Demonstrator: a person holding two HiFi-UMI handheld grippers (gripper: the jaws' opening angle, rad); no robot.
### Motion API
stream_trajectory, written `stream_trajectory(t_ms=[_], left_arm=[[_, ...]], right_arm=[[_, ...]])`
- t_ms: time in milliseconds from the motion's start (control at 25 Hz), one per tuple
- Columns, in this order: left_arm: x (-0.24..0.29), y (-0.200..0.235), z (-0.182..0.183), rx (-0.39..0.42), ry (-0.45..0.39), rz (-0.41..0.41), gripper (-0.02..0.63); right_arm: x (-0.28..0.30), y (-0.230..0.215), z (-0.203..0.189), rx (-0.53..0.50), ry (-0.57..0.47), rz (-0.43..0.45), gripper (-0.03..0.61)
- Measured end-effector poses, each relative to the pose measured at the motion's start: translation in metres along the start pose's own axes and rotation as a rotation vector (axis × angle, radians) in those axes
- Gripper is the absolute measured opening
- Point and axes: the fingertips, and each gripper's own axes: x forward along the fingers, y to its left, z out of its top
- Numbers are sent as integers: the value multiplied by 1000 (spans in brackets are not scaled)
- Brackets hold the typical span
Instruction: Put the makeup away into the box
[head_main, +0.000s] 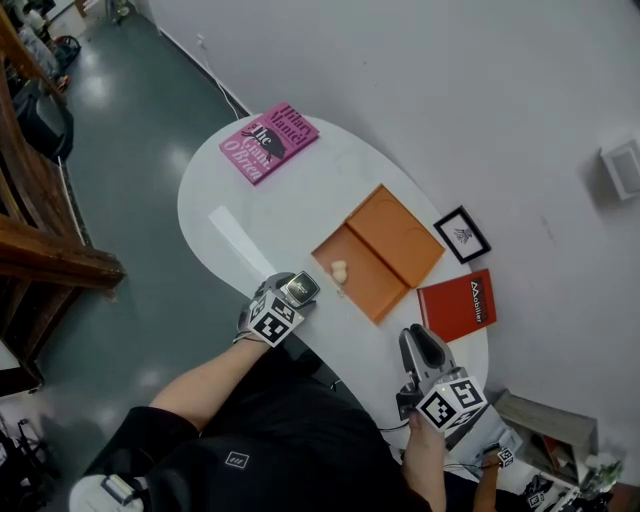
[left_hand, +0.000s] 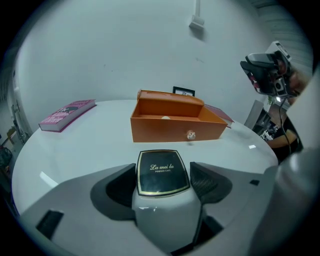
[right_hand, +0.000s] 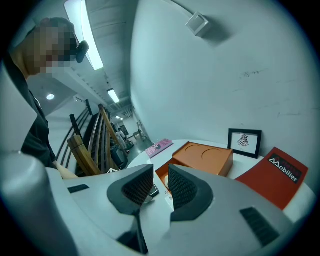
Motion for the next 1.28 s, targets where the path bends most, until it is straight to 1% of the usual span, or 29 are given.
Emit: stream_trajectory(t_ms=[160,240,360,520,640,720,800,1080,1280], left_arm=[[1,-1,-2,47,4,11,331],[0,-2,-4,54,13,11,330],[-6,-6,-3,47,7,7,328],[-22,-13,10,34,-43,-6,324],[-34,-18,19,17,-77,-12,322],[-40,-20,24,6,-84,-14,322],[-46,-22,29,11,-92,-18,322],[-69,-41,70,35,-178,-40,322],[-82,-57,105,72,-213,-37,322]], right_arm=[[-1,4,1,1,-9,-5,100],[-3,6,2,2,-19,-4,100],[-9,9,4,1,-39,-9,100],[-20,9,4,12,-68,-22,100],[-29,8,0,45,-92,-26,98],[-32,8,-4,71,-105,-23,95],[-35,8,-8,87,-114,-20,94],[-49,11,-16,105,-147,-32,91],[-70,5,-28,133,-177,-66,91]])
